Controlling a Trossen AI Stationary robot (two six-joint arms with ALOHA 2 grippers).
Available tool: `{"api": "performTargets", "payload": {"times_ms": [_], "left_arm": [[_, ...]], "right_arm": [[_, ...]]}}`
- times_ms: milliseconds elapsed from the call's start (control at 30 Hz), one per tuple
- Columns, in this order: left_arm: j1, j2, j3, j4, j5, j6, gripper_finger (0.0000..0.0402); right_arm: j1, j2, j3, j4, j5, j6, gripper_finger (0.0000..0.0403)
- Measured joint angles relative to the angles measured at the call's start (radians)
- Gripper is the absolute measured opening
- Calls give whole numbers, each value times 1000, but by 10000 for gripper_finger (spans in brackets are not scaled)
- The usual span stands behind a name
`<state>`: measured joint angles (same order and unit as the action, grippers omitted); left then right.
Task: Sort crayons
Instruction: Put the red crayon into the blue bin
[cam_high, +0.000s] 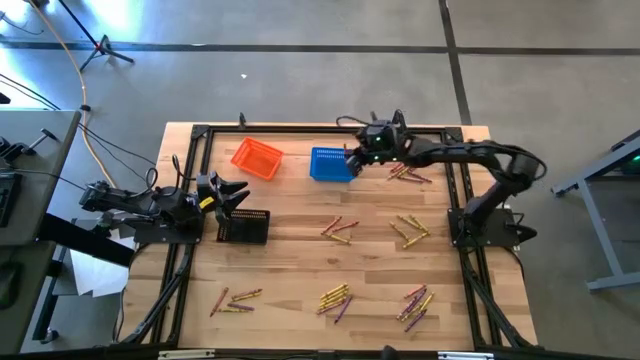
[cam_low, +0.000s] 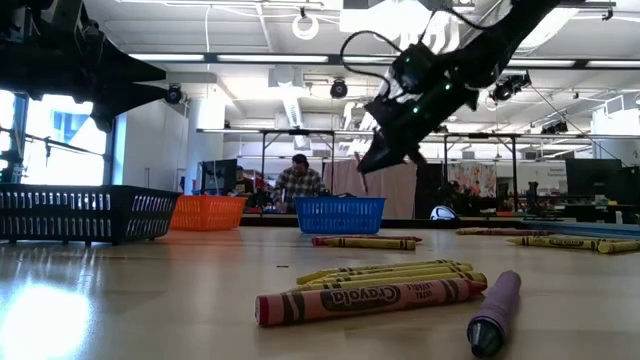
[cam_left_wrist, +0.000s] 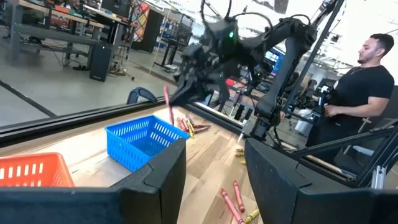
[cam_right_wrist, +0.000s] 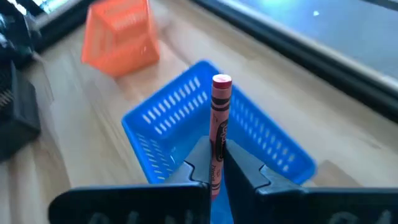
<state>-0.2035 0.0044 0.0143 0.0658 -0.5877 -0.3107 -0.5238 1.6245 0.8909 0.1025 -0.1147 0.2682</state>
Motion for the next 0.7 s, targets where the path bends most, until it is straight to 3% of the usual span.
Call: {"api": "performTargets", "payload": {"times_ms": [233,400,567,700], "left_arm": [[0,0,0,0,0,0,155],[0,0,0,0,0,0,155],[0,0,0,0,0,0,155],[0,0,0,0,0,0,155]], "right_arm": [[14,84,0,97,-17,-7,18],[14,76,0,98,-32,-7,64],[14,47,0,88,-108,42,106],[13,-34,0,-18,-251,106,113]]}}
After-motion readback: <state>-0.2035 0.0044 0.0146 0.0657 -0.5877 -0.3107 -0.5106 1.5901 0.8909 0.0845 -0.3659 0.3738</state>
